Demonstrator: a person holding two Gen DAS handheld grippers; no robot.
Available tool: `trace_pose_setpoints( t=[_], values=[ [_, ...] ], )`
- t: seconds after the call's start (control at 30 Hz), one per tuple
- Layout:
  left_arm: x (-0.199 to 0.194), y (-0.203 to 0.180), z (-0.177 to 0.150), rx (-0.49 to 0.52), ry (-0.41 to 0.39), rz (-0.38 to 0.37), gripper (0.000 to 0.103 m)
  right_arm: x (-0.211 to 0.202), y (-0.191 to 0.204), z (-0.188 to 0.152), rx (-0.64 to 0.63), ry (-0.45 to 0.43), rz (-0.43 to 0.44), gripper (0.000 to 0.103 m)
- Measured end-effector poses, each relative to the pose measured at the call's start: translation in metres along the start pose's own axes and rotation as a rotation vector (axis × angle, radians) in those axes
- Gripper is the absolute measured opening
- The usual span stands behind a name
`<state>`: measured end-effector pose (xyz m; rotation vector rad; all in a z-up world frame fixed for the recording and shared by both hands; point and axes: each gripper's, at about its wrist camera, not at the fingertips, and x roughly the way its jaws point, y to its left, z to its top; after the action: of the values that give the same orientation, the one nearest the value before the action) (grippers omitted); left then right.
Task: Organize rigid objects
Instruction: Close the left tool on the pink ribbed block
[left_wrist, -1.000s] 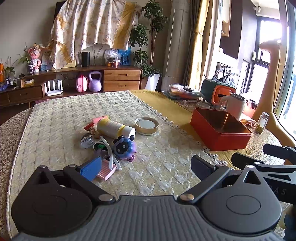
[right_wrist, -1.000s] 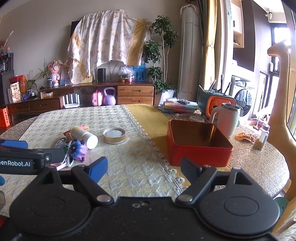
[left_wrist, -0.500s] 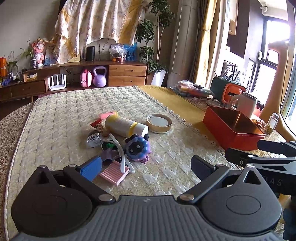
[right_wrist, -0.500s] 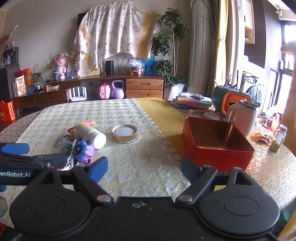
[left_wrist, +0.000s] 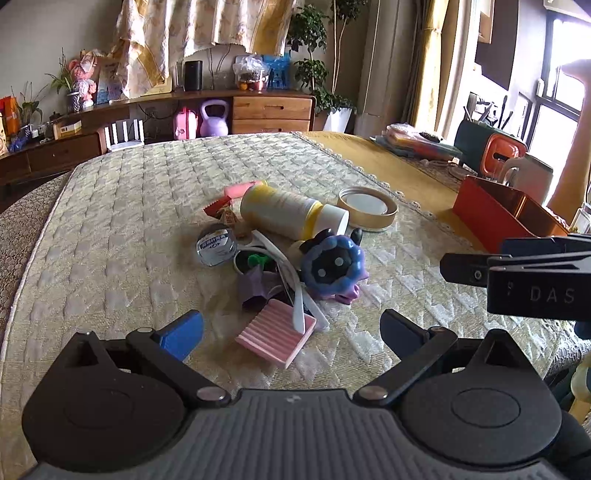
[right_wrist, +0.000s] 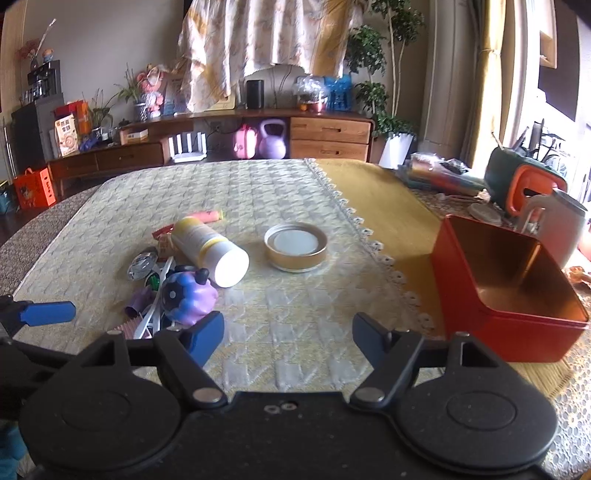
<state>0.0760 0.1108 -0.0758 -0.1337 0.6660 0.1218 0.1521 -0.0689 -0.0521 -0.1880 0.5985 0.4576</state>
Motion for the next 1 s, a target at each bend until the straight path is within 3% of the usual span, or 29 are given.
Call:
trace_pose_setpoints(
  t=[0.33, 0.63, 0.73, 1.0],
  values=[
    [0.021, 0.006, -0.001, 0.017, 0.031, -0.005, 0.095, 0.036, 0.026, 0.006, -0.072, 0.066, 0.066, 0.074],
    [0.025, 0.008, -0.001, 0.027, 0.032, -0.001, 0.092, 0.051, 0.036, 0.009, -0.089, 0.088, 0.05, 0.072],
    [0.027, 0.008, -0.001, 0.03, 0.039, 0.001, 0.08, 0.053, 0.038, 0.009, -0.092, 0.093, 0.039, 0.072],
    [0.03, 0.01, -0.002, 0.032, 0.036, -0.008, 0.075, 0.055, 0.046, 0.011, -0.103, 0.091, 0.041, 0.071]
  ],
)
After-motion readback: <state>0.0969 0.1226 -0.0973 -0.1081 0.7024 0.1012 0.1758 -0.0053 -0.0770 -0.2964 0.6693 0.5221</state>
